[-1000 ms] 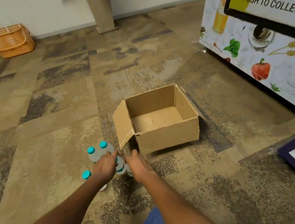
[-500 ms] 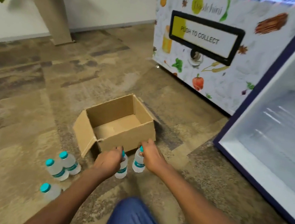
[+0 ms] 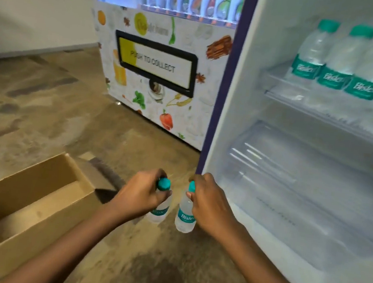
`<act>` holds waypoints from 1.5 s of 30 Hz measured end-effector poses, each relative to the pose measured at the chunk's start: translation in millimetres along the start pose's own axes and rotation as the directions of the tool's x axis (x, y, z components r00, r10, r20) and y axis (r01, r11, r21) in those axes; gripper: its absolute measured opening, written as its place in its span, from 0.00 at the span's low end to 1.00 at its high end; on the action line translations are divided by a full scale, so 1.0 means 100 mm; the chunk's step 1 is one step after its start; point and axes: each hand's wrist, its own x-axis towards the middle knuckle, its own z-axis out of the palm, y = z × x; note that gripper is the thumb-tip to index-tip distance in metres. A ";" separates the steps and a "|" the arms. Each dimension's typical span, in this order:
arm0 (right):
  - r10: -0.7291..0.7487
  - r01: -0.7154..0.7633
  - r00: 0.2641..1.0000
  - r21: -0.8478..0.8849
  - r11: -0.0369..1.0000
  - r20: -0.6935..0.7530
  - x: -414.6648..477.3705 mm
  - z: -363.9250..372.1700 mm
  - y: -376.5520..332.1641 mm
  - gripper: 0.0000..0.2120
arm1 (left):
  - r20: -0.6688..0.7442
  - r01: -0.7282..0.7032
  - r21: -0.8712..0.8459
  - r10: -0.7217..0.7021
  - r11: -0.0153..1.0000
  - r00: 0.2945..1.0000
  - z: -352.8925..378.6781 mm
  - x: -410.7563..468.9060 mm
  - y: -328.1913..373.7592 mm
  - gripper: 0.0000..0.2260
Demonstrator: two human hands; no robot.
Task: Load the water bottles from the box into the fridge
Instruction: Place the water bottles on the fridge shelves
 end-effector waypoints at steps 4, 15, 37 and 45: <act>0.053 -0.055 0.996 -0.023 0.998 -0.078 0.12 -0.64 0.35 0.19 | -0.031 -0.087 -0.152 0.083 0.985 0.996 -0.14 0.59 0.51 0.10; 0.219 -0.228 0.934 0.002 0.974 -0.281 0.31 -2.36 0.37 0.16 | -0.090 -0.354 -0.259 0.342 0.899 0.935 -1.06 1.50 2.01 0.11; 0.235 -0.255 0.669 0.079 0.964 -0.705 0.91 -4.58 0.48 0.12 | -0.226 -0.516 -0.329 0.464 0.791 0.856 -2.14 3.06 3.61 0.11; 0.305 -0.227 0.590 0.209 0.951 -0.748 1.10 -4.82 0.82 0.12 | -0.231 -0.506 -0.427 0.450 0.750 0.862 -2.16 3.44 3.90 0.12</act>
